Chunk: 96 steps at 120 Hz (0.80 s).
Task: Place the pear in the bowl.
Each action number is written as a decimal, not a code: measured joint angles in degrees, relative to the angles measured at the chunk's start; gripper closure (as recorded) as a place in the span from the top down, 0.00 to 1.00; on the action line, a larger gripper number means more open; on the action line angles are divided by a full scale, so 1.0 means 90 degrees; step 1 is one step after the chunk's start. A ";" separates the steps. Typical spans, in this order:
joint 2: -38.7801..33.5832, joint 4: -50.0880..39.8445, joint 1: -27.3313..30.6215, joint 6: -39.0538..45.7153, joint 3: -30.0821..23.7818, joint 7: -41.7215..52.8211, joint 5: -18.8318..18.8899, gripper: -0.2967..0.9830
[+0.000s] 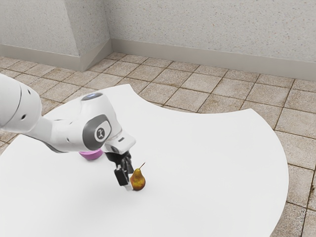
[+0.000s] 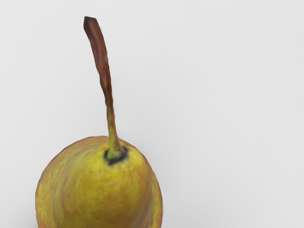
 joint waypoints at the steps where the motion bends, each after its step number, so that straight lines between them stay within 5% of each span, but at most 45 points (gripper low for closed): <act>1: 0.0018 0.0002 -0.0001 0.0007 -0.0004 0.0026 -0.0007 0.77; 38: 0.0491 0.0334 0.0014 0.0147 -0.0029 0.0988 -0.0909 0.77; 96: 0.0696 0.0489 0.0072 0.0182 0.0000 0.1869 -0.1126 0.55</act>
